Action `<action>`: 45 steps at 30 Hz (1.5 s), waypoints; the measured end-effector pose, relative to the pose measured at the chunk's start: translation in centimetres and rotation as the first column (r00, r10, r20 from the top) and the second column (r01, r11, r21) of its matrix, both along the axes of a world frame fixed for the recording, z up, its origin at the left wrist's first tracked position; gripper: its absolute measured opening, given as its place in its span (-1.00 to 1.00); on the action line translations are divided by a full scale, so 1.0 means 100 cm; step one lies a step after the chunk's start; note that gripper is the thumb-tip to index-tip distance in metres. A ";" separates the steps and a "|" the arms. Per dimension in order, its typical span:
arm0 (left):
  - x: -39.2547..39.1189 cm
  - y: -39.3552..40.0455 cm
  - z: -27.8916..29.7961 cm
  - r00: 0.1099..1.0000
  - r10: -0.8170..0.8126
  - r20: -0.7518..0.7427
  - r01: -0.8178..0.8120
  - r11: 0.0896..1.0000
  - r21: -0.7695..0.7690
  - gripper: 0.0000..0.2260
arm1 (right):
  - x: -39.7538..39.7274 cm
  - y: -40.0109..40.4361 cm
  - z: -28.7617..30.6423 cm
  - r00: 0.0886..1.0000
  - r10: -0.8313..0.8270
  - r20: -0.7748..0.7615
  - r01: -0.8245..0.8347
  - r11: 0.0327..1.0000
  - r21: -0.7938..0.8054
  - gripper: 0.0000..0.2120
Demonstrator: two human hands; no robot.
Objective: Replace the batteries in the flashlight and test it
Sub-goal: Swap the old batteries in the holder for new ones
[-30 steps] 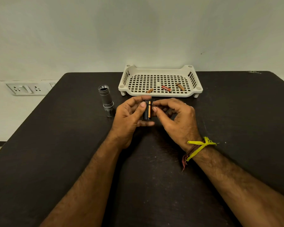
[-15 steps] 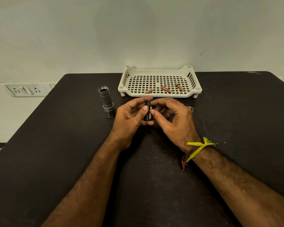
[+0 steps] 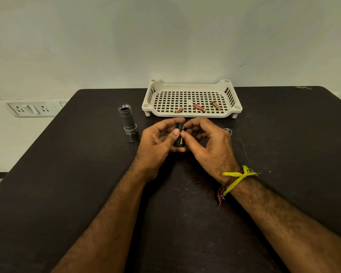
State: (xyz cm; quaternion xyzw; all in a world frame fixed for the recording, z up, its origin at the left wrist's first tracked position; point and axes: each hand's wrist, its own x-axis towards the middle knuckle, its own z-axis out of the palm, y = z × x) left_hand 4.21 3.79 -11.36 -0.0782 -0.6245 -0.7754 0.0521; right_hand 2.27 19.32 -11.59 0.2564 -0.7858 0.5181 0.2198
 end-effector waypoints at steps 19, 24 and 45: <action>0.001 0.001 0.001 0.998 0.058 0.036 -0.059 0.998 0.025 -0.78 | 0.006 -0.003 0.004 0.997 0.068 0.021 -0.070 0.992 0.107 -0.90; 0.002 0.002 0.001 0.999 0.032 0.032 -0.031 0.999 -0.024 -0.77 | 0.005 -0.004 0.004 0.996 0.026 0.087 -0.025 1.000 -0.007 -0.85; 0.004 0.004 0.004 0.996 0.070 0.054 -0.062 0.990 -0.129 -0.76 | 0.003 0.001 0.005 0.988 0.057 0.147 -0.048 0.996 -0.069 -0.86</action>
